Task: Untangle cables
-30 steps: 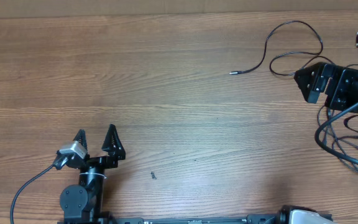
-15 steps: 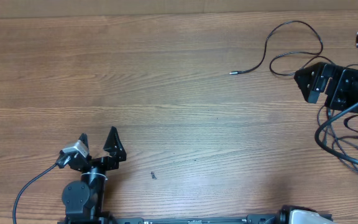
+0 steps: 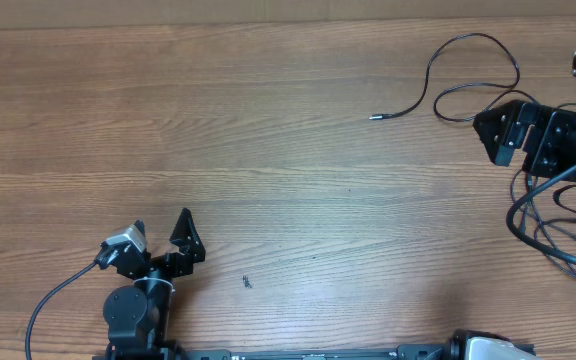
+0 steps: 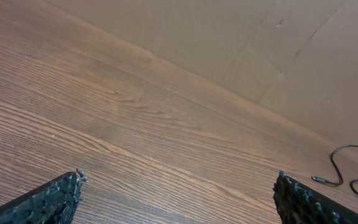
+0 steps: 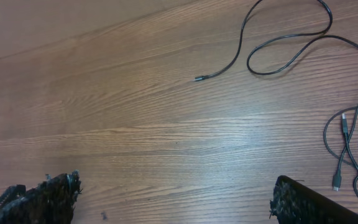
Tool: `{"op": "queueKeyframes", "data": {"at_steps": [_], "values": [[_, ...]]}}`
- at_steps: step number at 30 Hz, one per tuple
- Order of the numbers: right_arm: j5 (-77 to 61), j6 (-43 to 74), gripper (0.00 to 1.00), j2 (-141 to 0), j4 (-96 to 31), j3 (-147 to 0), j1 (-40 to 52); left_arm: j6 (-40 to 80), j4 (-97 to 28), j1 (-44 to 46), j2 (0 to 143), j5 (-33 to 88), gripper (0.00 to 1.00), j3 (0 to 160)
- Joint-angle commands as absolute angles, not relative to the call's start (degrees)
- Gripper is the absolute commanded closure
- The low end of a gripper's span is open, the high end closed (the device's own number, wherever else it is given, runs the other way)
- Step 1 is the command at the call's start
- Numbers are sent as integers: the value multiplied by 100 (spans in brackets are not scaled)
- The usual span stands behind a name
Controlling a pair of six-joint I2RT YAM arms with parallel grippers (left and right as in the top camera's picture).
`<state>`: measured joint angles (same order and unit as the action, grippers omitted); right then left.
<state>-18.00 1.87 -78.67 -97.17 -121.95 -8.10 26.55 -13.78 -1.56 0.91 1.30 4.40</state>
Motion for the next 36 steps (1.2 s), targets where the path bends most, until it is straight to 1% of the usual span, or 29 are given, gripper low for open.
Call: {"op": "queueKeyframes", "data": {"at_steps": [1, 6, 8, 10, 14, 18, 21, 25, 29, 31, 36], "values": [[-1811, 163, 0, -7861, -9703, -12223, -766, 2526, -1356, -137, 16, 113, 0, 412], [-1811, 163, 0, -7861, -9703, -12223, -766, 2530, -1332, -137, 16, 110, 1, 410], [-1811, 163, 0, -7861, -9703, -12223, -766, 2528, -1122, -137, 16, 108, 0, 388], [-1811, 163, 0, -7861, -9703, -12223, -766, 2528, -648, -137, 16, 108, 0, 331], [-1811, 163, 0, -7861, -9703, -12223, -766, 2421, 694, -137, 16, 113, 0, 43], [-1811, 163, 0, -7861, -9703, -12223, -766, 2106, 1179, -137, 16, 123, 0, 27], [-1811, 163, 0, -7861, -9703, -12223, -766, 2051, 1015, -150, 16, 137, 1, 27], [-1811, 163, 0, -7861, -9703, -12223, -766, 1938, 336, -152, 16, 139, 0, 27], [-1811, 163, 0, -7861, -9703, -12223, -766, 1380, -464, -152, 16, 154, 1, 27], [-1811, 163, 0, -7861, -9701, -12223, -766, 969, -432, -150, 16, 272, 0, 27], [-1811, 163, 0, -7861, -9703, -12223, -766, 508, -432, -145, 16, 370, 1, 27]]}}
